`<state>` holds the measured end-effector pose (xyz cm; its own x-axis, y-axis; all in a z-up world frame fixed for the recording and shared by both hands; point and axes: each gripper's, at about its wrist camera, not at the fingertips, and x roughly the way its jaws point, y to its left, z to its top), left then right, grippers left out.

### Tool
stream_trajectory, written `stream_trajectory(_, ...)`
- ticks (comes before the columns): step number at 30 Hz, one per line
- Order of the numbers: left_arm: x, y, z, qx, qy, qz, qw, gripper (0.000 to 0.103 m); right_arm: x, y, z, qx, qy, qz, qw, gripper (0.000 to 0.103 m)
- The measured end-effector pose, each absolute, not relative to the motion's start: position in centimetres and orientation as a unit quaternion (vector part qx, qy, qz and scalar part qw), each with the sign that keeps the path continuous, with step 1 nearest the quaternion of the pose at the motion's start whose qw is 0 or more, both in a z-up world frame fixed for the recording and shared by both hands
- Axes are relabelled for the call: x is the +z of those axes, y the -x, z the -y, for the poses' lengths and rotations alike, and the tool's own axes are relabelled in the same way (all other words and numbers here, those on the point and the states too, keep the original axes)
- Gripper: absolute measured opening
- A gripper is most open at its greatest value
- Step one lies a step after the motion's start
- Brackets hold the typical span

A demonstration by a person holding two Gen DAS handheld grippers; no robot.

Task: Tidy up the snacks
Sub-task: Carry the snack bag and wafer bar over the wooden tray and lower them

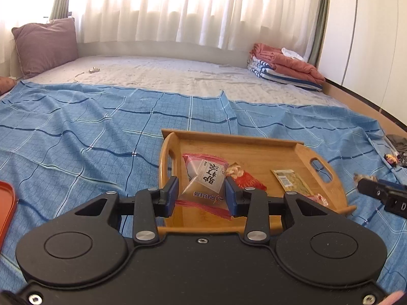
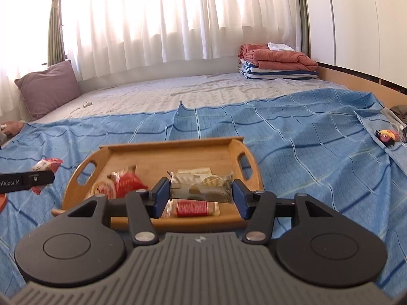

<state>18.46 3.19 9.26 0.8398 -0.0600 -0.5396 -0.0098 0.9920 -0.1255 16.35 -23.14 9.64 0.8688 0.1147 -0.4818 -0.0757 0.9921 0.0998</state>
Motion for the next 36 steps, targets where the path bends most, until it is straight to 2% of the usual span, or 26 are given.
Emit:
stream_trajectory(8, 8.9, -25.1, -4.2, -0.019, 0.111, -0.334, 0.936, 0.036, 9.6, -23.0, 23.5, 0.064, -0.046, -0.302, 0.950, 0.057)
stream_trajectory(22, 4.6, -31.3, -2.0, -0.015, 0.093, -0.391, 0.916, 0.037, 5.1, -27.9, 20.5, 0.086, 0.002, -0.375, 0.923, 0.057)
stream_trajectory(26, 4.1, -31.8, -1.8, -0.008, 0.087, -0.390, 0.917, 0.031, 4.4, -28.4, 20.1, 0.088, 0.009, -0.382, 0.920, 0.057)
stream_trajectory(27, 4.0, -31.9, -1.9, -0.006, 0.088, -0.390, 0.916, 0.025, 4.3, -28.5, 20.0, 0.088, 0.010, -0.383, 0.920, 0.057)
stream_trajectory(31, 3.5, -32.3, -2.3, -0.005, 0.099, -0.392, 0.915, 0.021, 3.7, -28.9, 19.8, 0.088, 0.010, -0.388, 0.917, 0.057)
stream_trajectory(36, 3.0, -32.2, -2.0, -0.002, 0.080, -0.390, 0.917, 0.021, 3.1, -28.8, 19.5, 0.092, 0.016, -0.393, 0.915, 0.057)
